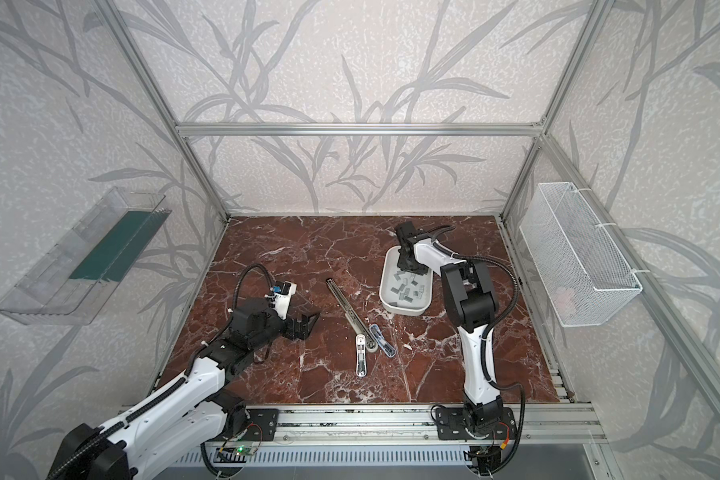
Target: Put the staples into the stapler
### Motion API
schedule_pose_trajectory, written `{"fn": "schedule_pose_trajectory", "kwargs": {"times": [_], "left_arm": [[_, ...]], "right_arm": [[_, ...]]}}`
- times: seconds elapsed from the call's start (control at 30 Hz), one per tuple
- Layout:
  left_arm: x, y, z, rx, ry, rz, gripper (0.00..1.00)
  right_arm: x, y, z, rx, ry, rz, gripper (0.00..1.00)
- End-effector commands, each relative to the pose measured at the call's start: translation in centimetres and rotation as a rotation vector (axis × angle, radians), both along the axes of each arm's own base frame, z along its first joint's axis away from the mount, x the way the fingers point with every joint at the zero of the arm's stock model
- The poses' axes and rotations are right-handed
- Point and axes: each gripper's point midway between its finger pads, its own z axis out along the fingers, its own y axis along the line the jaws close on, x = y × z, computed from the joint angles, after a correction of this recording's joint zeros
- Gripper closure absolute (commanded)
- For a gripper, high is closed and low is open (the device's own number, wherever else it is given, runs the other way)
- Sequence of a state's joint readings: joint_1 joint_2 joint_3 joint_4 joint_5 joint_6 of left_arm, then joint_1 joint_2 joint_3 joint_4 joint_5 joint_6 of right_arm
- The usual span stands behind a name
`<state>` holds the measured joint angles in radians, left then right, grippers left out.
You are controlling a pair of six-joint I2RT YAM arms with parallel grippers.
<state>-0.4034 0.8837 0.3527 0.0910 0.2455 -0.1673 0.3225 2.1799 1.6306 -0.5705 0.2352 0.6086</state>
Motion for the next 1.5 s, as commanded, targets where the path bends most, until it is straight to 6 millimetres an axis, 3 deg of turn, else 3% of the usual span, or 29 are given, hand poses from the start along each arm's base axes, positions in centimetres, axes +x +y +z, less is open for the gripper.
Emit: {"fn": "schedule_pose_trajectory", "kwargs": {"times": [0.0, 0.23, 0.57, 1.03, 1.47], "left_arm": [[0.1, 0.0, 0.1, 0.003, -0.014, -0.007, 0.01], [0.1, 0.0, 0.0, 0.003, -0.011, -0.007, 0.01], [0.2, 0.0, 0.0, 0.003, -0.013, -0.007, 0.01], [0.2, 0.0, 0.0, 0.005, -0.009, -0.008, 0.01], [0.1, -0.2, 0.0, 0.002, -0.010, -0.014, 0.01]], "right_arm": [[1.0, -0.3, 0.2, -0.010, -0.013, 0.005, 0.57], [1.7, -0.5, 0.3, -0.013, -0.019, 0.004, 0.51], [2.0, -0.3, -1.2, 0.030, 0.011, -0.016, 0.58], [2.0, -0.4, -1.4, 0.009, 0.030, -0.003, 0.79], [0.4, -0.5, -1.6, -0.037, 0.076, 0.029, 0.79]]}}
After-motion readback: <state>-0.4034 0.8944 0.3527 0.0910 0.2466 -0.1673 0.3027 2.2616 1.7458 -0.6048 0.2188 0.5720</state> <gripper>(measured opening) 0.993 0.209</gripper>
